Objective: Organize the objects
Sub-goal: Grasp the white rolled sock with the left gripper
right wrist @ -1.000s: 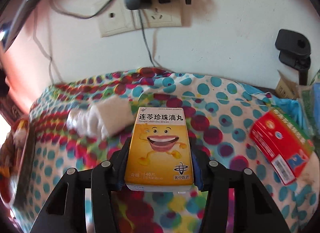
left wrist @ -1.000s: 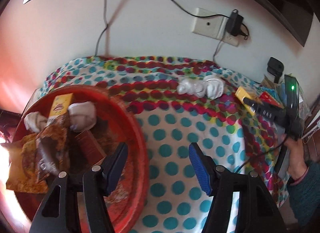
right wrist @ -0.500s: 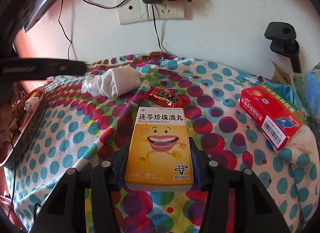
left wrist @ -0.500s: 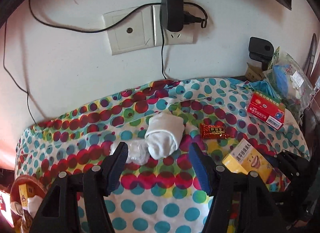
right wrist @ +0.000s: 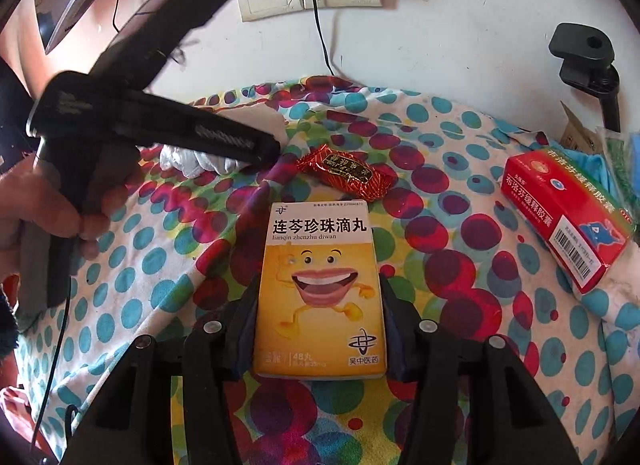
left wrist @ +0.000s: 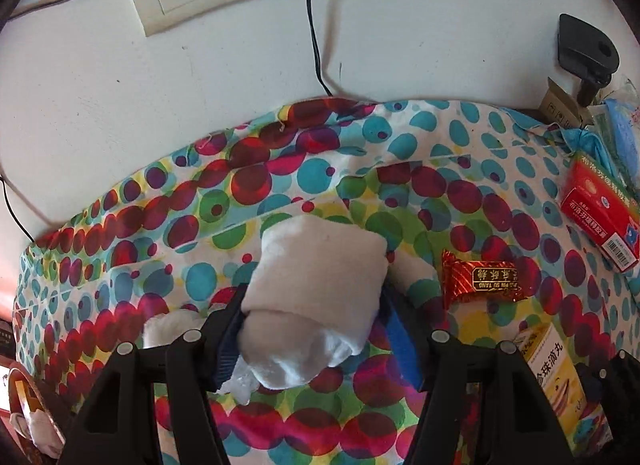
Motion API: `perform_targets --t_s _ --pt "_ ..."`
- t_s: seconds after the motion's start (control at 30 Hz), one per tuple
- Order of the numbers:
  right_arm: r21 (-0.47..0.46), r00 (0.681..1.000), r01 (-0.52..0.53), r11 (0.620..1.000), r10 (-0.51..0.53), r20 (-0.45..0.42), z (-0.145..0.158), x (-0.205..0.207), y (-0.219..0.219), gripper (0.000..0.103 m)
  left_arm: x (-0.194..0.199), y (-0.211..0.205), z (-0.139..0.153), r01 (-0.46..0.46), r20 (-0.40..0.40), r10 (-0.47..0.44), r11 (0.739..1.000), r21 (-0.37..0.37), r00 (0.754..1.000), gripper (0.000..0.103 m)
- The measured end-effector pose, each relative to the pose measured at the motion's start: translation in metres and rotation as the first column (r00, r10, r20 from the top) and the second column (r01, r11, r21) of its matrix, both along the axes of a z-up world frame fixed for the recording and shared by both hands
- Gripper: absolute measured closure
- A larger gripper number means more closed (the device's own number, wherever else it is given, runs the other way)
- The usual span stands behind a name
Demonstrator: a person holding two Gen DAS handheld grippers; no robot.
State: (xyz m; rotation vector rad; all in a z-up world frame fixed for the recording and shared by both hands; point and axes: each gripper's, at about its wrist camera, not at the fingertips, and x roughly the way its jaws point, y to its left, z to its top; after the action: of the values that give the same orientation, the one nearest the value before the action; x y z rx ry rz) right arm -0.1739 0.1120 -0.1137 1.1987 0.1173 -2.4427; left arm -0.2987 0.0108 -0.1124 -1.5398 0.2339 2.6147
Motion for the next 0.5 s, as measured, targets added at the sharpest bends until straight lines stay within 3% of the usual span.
perform_targets --t_s 0.1,0.13,0.23,0.5 --pt "0.029 1.000 0.000 1.000 0.001 -0.007 0.000 0.001 -0.003 0.054 0.006 -0.002 -0.002 -0.027 -0.061 0.029 0.999 0.038 0.998 0.039" --pt "0.034 1.000 0.000 0.999 0.001 -0.008 0.000 0.001 -0.003 0.054 0.007 -0.004 -0.003 -0.043 -0.069 0.046 0.998 0.050 0.997 0.050" --pt "0.047 1.000 -0.001 0.999 0.001 -0.011 0.000 0.001 -0.004 0.054 0.011 -0.009 0.000 -0.070 -0.074 0.077 0.993 0.093 0.994 0.063" --pt "0.105 1.000 -0.002 0.995 0.005 -0.026 0.001 0.003 -0.007 0.054 0.037 -0.013 0.009 -0.071 -0.105 0.083 0.990 0.119 0.991 0.068"
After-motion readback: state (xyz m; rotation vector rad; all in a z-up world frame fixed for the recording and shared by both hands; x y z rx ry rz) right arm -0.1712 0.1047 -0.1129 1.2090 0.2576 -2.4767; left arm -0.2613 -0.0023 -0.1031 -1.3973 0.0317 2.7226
